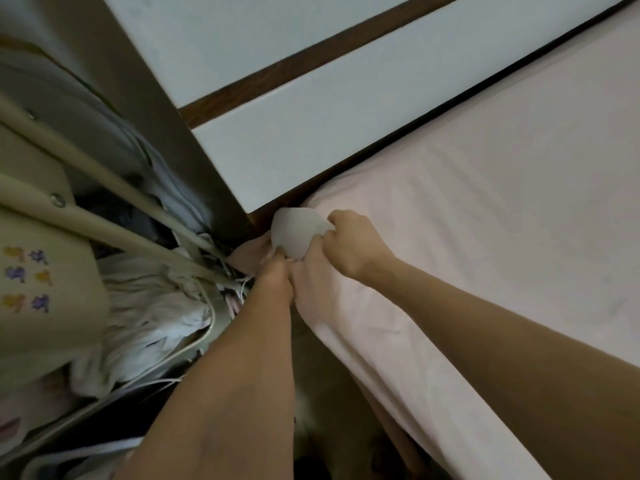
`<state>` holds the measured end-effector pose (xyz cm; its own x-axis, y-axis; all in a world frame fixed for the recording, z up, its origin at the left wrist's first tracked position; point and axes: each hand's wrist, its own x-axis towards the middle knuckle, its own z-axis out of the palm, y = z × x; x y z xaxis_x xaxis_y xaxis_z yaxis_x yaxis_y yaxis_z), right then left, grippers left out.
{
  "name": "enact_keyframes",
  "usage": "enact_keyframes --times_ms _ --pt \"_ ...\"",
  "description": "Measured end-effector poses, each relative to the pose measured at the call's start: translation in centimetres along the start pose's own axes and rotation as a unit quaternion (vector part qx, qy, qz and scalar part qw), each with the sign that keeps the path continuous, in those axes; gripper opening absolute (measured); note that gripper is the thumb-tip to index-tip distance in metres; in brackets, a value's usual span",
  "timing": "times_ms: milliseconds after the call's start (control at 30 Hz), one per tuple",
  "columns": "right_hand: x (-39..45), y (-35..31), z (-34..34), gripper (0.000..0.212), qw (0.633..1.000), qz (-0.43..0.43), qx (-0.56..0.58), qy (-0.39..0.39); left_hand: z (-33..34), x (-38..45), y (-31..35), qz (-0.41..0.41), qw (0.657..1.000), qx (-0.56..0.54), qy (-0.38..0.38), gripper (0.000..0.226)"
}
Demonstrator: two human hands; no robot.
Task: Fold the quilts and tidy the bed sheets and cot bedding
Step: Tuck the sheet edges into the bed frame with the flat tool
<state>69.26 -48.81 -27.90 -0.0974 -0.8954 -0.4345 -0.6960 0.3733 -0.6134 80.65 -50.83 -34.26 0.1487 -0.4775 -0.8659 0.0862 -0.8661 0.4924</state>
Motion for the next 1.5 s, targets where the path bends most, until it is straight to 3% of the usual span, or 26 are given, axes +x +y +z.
enact_keyframes --times_ms 67,167,300,467,533,633,700,867,933,1067,1133,1267,1367,1433,1500 --pt "-0.9 0.7 -0.6 0.016 0.999 -0.035 -0.004 0.024 0.2 1.2 -0.3 0.072 0.994 0.009 0.076 0.036" --pt "-1.6 1.8 -0.8 0.020 0.994 -0.090 -0.052 0.037 -0.7 2.0 -1.0 0.105 0.959 0.182 0.189 0.033" --pt "-2.1 2.6 -0.9 0.019 0.980 -0.148 -0.109 0.079 -1.3 2.6 -0.9 0.151 0.945 0.215 0.195 0.027" --pt "-4.1 3.7 -1.4 0.015 0.977 -0.167 -0.093 0.092 -2.6 1.9 -0.7 0.103 0.911 0.296 0.266 0.037" --pt "-4.2 4.3 -1.5 0.016 0.985 -0.130 -0.072 0.085 -2.3 1.1 -1.4 0.071 0.931 0.261 0.246 0.040" --pt "-4.3 5.0 -2.1 0.024 0.989 -0.071 0.005 0.127 -1.1 0.1 -3.2 -0.010 0.986 0.078 0.145 0.060" --pt "-5.3 5.8 -2.6 0.022 0.986 -0.065 0.028 0.151 -0.2 -1.8 -5.3 -0.020 0.994 0.017 0.102 0.070" --pt "-9.4 7.8 -2.4 0.008 0.994 -0.066 0.015 0.084 0.5 -6.2 -9.2 0.032 0.995 0.068 0.063 0.052" --pt "-11.0 8.4 -2.2 0.008 0.993 -0.063 0.023 0.099 0.1 -7.8 -10.3 0.030 0.994 0.091 0.048 0.039" --pt "-14.3 9.3 -2.6 0.021 0.985 -0.069 0.005 0.158 -2.4 -10.0 -11.6 0.083 0.952 0.240 0.169 0.035" --pt "-15.9 10.0 -2.8 0.032 0.983 -0.071 -0.057 0.157 -3.4 -10.3 -11.2 0.123 0.929 0.271 0.221 0.034" --pt "-18.8 12.1 -2.5 0.044 0.975 -0.046 -0.157 0.152 -2.7 -10.9 -11.4 0.125 0.936 0.234 0.231 0.036" --pt "-21.7 13.2 -0.4 0.043 0.977 0.024 -0.197 0.074 -1.8 -12.1 -15.5 0.039 0.976 0.150 0.154 0.045" --pt "-23.1 13.5 1.5 0.038 0.979 0.052 -0.194 0.034 -1.3 -12.6 -18.4 -0.009 0.995 0.071 0.072 0.038" --pt "-23.6 13.4 2.5 0.035 0.974 0.053 -0.212 0.060 -1.0 -12.6 -19.7 -0.028 0.998 0.019 0.050 0.025"
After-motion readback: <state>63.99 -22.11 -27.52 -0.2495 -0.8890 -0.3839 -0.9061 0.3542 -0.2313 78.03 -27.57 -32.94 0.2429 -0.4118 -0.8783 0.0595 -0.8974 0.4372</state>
